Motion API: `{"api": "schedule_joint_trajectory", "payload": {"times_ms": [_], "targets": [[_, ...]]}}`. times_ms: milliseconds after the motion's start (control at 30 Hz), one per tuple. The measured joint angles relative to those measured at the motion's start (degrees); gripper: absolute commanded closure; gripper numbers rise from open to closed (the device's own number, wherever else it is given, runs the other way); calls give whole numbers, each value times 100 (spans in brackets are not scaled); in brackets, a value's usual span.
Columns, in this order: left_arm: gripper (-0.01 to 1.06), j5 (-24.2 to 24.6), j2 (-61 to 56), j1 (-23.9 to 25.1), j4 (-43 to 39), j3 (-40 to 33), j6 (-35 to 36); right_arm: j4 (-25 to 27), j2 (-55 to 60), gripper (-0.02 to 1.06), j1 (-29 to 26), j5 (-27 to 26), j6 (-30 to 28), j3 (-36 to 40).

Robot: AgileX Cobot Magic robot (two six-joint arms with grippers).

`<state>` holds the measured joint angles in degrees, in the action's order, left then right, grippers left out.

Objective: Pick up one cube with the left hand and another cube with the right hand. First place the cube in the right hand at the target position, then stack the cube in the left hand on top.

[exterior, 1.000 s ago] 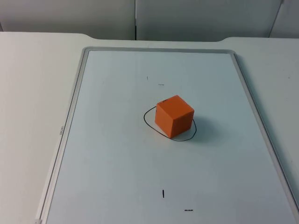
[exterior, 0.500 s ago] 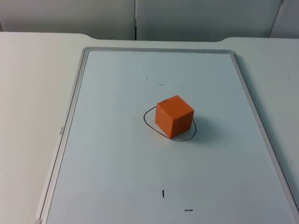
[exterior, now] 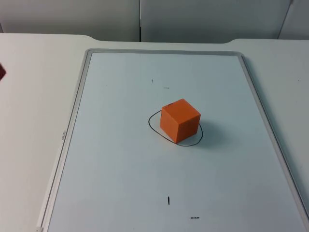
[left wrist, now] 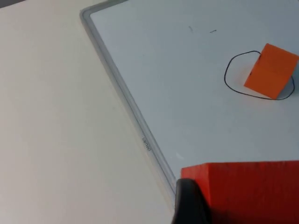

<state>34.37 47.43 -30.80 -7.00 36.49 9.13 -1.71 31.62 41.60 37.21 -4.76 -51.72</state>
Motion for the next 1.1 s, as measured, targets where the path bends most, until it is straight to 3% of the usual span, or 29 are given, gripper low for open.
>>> {"api": "schedule_joint_trajectory", "payload": {"times_ms": [200, 467, 700, 1100], "targets": [[94, -181, 1185, 0, 968, 1020, -1240, 0, -84, 26, 0, 79, -143, 0], [94, -231, 2779, 0, 1651, 2256, -2259, 0, -84, 26, 0, 92, -230, 0], [94, -196, 4423, 0, 2779, 3310, -3449, 0, -84, 26, 0, 92, -275, 0], [94, 32, 6198, -306, 3291, 4731, -4012, 0, -84, 26, 0, 92, -314, 0]]}}
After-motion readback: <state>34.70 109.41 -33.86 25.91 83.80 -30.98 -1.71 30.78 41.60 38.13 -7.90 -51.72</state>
